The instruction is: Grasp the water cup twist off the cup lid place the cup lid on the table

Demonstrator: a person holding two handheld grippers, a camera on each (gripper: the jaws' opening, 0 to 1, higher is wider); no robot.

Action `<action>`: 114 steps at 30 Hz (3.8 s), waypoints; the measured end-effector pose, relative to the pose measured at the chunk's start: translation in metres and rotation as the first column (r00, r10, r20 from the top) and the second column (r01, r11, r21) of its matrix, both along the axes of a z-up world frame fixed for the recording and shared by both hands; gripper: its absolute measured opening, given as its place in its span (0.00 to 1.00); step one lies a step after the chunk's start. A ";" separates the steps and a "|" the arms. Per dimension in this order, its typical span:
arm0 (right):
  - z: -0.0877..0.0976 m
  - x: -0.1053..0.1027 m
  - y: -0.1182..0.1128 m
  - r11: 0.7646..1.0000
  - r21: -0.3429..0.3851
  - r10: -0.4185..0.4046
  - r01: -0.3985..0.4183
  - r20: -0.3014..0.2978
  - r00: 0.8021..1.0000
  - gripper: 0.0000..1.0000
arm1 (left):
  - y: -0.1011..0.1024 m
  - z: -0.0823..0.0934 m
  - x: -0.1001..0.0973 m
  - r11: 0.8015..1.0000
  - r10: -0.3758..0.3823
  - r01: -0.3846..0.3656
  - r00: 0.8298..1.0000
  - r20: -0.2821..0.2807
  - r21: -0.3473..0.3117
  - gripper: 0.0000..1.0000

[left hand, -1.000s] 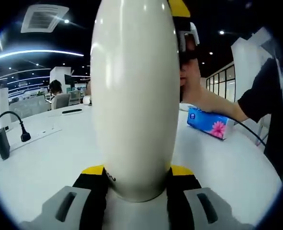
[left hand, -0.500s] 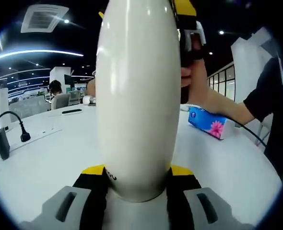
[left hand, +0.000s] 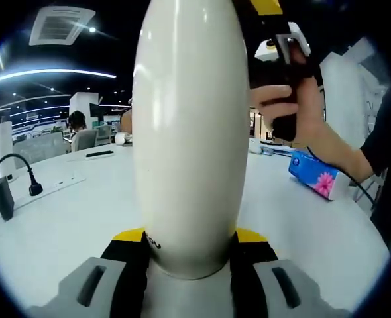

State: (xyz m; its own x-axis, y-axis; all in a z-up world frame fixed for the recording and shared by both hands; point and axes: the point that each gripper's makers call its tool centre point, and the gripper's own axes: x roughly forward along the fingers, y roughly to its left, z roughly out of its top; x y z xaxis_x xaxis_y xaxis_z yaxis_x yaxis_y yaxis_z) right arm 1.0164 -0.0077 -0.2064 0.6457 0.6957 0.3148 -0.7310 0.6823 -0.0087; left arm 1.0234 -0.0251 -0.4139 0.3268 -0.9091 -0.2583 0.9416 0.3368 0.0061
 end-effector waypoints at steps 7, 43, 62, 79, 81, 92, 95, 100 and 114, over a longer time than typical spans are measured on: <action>0.006 -0.014 0.009 0.995 0.023 -0.093 0.093 -0.012 0.996 0.65 | 0.000 0.000 -0.001 1.000 0.001 -0.001 1.000 0.000 0.000 0.50; -0.002 0.004 0.012 0.925 -0.068 -0.377 0.374 -0.034 0.926 0.47 | 0.000 -0.001 -0.001 1.000 0.003 -0.003 1.000 -0.001 0.002 0.50; -0.001 0.006 0.014 0.986 -0.036 -0.164 0.163 -0.007 0.987 0.43 | 0.000 -0.002 0.004 1.000 0.004 -0.004 1.000 -0.001 0.002 0.50; -0.001 0.002 0.015 0.990 0.055 0.130 -0.128 -0.037 0.991 0.44 | 0.000 -0.001 0.003 1.000 0.003 -0.003 1.000 -0.002 0.002 0.50; -0.001 0.002 0.014 0.985 0.057 0.165 -0.163 -0.031 0.986 0.44 | 0.000 -0.001 0.003 1.000 0.003 -0.003 1.000 -0.002 0.002 0.50; 0.000 0.001 0.012 0.932 0.089 0.354 -0.350 -0.030 0.935 0.44 | -0.001 -0.001 0.003 1.000 -0.002 0.002 1.000 -0.002 0.003 0.49; 0.000 0.000 0.013 0.914 0.085 0.399 -0.396 -0.020 0.917 0.44 | -0.001 -0.001 0.003 1.000 -0.002 0.002 1.000 -0.002 0.003 0.49; 0.000 0.001 0.013 0.887 0.080 0.456 -0.454 -0.014 0.890 0.44 | -0.001 -0.001 0.005 1.000 -0.001 0.001 1.000 -0.002 0.003 0.49; 0.000 0.003 0.019 0.778 0.131 0.623 -0.615 -0.028 0.782 0.44 | -0.001 -0.002 0.010 1.000 -0.002 0.002 1.000 -0.002 0.001 0.50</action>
State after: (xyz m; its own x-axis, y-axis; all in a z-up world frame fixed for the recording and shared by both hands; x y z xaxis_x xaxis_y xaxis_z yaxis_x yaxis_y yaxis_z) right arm 1.0192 0.0112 -0.2062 0.1095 0.9163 0.3853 -0.9920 0.0761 0.1011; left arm 1.0332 -0.0257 -0.4158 0.3243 -0.9095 -0.2601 0.9424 0.3346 0.0048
